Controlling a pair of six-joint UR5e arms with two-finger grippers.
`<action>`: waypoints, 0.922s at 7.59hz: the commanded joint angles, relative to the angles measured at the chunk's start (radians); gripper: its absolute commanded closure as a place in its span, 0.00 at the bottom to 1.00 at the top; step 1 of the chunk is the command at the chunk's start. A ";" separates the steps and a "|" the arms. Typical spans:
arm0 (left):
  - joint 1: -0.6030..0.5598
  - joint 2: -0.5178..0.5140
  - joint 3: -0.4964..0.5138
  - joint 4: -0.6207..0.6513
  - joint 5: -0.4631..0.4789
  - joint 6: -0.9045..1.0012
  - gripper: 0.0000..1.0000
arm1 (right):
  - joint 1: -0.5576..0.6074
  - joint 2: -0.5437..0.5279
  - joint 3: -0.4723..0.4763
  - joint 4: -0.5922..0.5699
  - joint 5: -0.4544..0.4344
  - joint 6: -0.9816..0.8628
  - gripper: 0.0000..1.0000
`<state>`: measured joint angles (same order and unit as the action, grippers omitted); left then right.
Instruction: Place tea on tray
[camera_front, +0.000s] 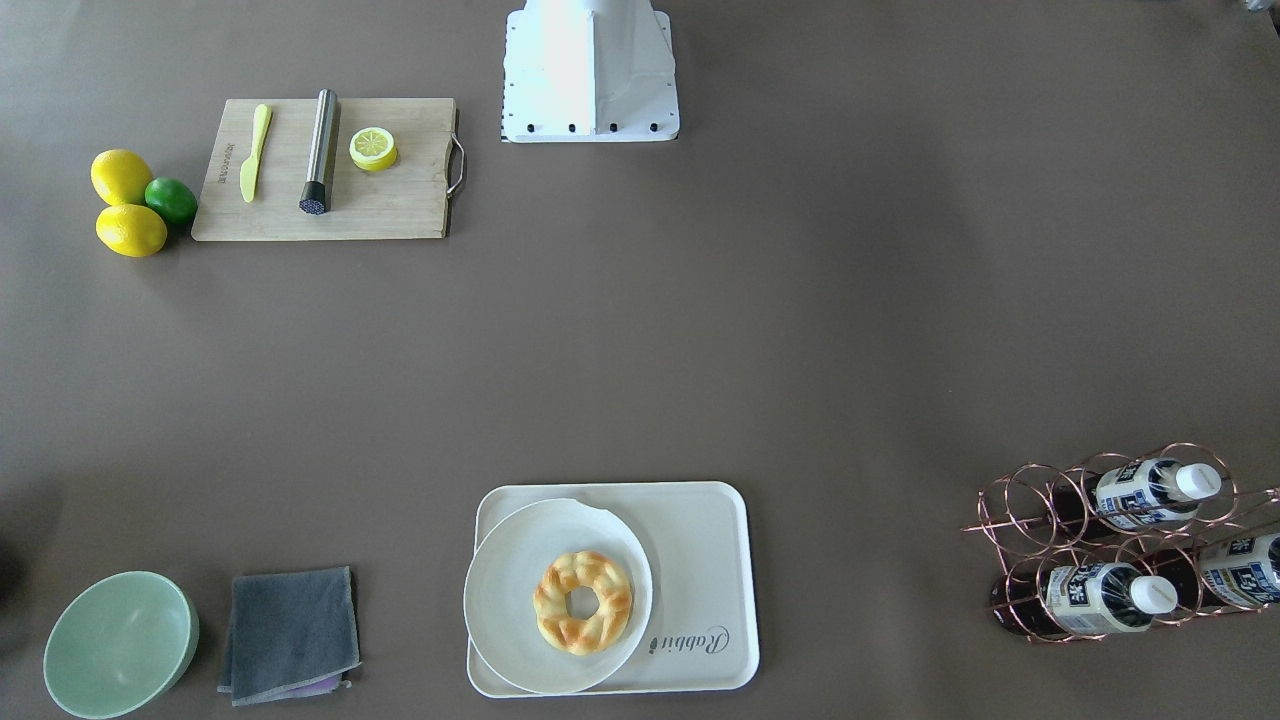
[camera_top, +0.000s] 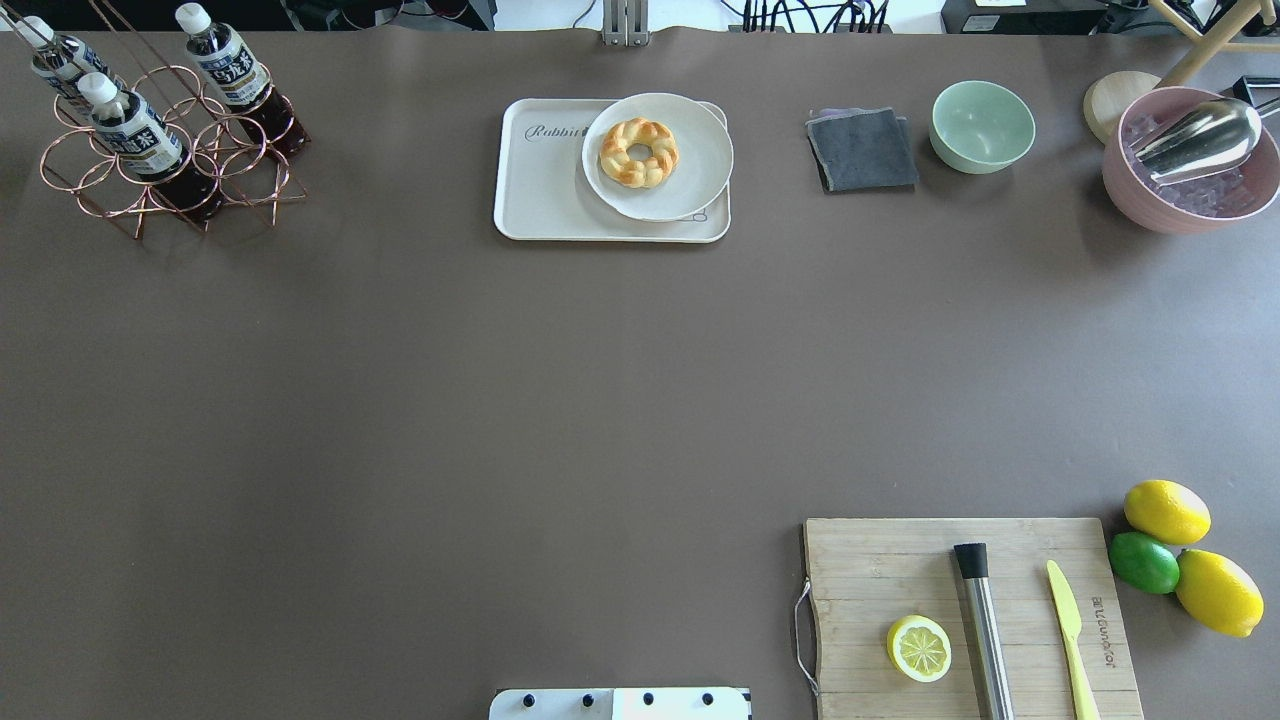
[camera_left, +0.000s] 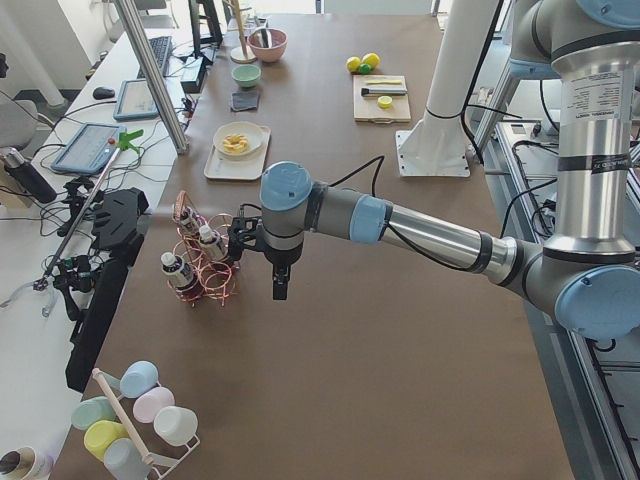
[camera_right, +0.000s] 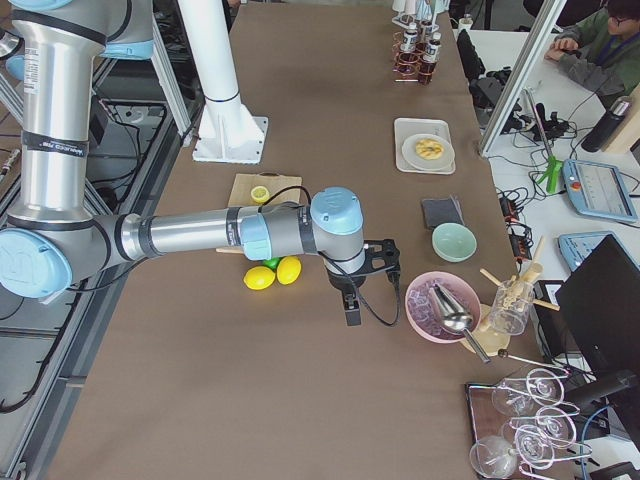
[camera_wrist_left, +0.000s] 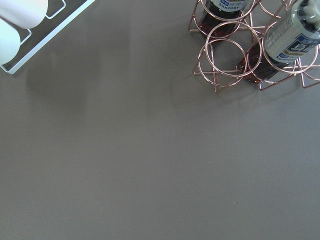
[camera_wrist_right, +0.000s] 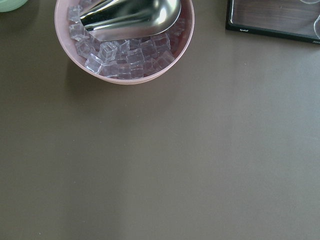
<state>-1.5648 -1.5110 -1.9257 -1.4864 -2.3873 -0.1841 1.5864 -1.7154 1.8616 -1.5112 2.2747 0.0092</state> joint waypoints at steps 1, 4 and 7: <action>0.002 0.000 0.008 0.001 0.000 0.000 0.03 | 0.000 -0.003 -0.001 0.002 -0.001 0.000 0.00; 0.000 -0.002 0.002 0.000 0.004 0.000 0.03 | 0.000 -0.003 -0.001 0.002 -0.003 0.000 0.00; -0.004 0.002 0.016 0.005 0.007 -0.011 0.03 | 0.000 -0.010 -0.001 0.002 -0.003 0.000 0.00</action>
<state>-1.5663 -1.5114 -1.9196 -1.4856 -2.3815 -0.1890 1.5861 -1.7192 1.8607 -1.5094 2.2712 0.0092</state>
